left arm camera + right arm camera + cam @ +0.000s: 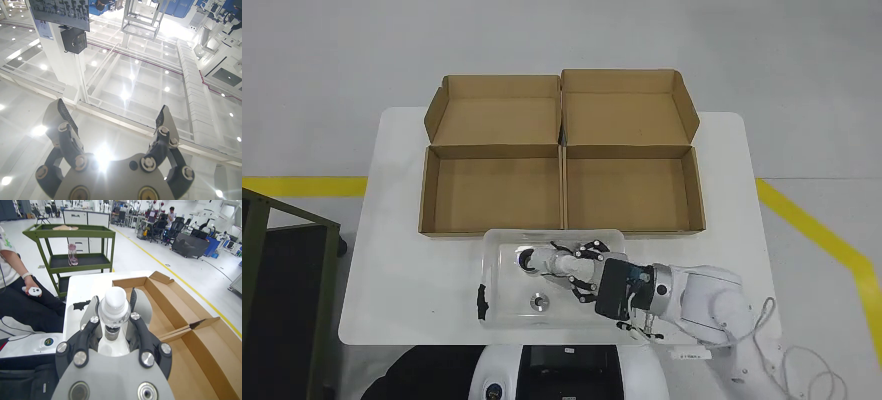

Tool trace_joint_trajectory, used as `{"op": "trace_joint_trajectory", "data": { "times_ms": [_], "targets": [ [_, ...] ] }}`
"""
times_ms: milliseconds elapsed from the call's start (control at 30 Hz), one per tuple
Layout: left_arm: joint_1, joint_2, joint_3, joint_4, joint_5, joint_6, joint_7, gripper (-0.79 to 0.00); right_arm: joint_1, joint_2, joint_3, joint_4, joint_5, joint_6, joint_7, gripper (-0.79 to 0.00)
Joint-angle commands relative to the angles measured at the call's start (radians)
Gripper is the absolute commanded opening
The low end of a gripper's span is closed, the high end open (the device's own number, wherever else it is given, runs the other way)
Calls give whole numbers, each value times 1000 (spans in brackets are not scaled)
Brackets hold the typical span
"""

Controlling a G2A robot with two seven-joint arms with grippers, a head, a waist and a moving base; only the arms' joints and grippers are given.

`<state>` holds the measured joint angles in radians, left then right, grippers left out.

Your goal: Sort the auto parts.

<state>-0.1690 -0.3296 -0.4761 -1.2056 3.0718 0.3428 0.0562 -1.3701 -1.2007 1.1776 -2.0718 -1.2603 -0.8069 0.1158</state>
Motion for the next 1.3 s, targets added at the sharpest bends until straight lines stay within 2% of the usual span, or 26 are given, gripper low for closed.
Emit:
{"op": "trace_joint_trajectory", "data": {
  "times_ms": [0,300,600,1067,1267],
  "targets": [
    [0,0,0,0,0,0,0,0,19,-1,4,10,55,4,-12,-785],
    [0,0,0,0,0,0,0,0,88,-2,54,67,298,25,-64,-785],
    [0,0,0,0,0,0,0,0,76,6,142,104,456,16,-120,-785],
    [0,0,0,0,0,0,0,0,63,12,165,117,524,-13,-122,-785],
    [0,0,0,0,0,0,0,0,80,11,140,131,405,69,-57,-785]
  ]
}}
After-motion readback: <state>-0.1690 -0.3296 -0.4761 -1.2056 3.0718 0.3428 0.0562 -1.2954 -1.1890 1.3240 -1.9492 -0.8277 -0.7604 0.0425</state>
